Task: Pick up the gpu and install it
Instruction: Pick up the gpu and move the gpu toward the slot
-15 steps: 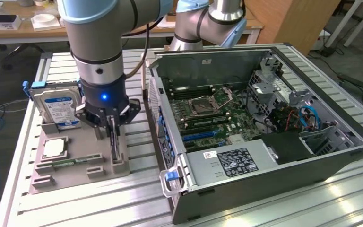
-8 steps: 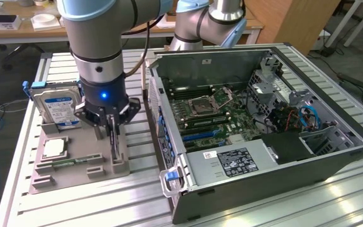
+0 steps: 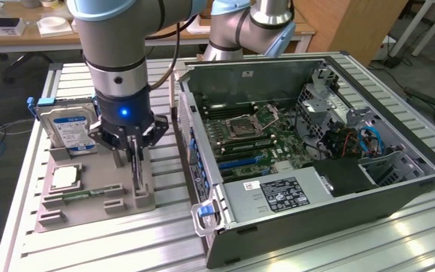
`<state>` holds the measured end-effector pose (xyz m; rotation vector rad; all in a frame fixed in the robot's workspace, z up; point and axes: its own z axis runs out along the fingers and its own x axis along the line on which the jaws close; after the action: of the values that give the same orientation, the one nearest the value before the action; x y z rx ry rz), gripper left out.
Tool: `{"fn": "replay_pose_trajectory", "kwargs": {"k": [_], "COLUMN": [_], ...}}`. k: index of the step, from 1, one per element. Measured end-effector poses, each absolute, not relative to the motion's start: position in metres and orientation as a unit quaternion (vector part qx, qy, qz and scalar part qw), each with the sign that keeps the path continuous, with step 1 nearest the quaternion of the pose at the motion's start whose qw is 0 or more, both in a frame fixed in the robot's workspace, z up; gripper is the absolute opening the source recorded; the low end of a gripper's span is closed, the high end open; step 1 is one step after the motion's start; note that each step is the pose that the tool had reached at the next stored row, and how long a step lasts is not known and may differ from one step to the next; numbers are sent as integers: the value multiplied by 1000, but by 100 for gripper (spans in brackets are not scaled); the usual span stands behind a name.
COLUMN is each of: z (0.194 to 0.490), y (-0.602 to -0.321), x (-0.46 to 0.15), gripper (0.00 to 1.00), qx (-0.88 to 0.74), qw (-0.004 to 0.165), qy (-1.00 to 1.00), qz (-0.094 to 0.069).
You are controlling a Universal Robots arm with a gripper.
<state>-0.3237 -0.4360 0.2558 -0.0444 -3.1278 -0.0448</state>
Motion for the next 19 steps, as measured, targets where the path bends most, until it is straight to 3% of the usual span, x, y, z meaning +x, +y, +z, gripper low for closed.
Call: {"fn": "replay_pose_trajectory", "kwargs": {"k": [19], "z": [264], "y": [-436], "x": [-324], "gripper": [26], "qx": [-14], "qw": [7], "qy": [-1000], "qz": [-14]}}
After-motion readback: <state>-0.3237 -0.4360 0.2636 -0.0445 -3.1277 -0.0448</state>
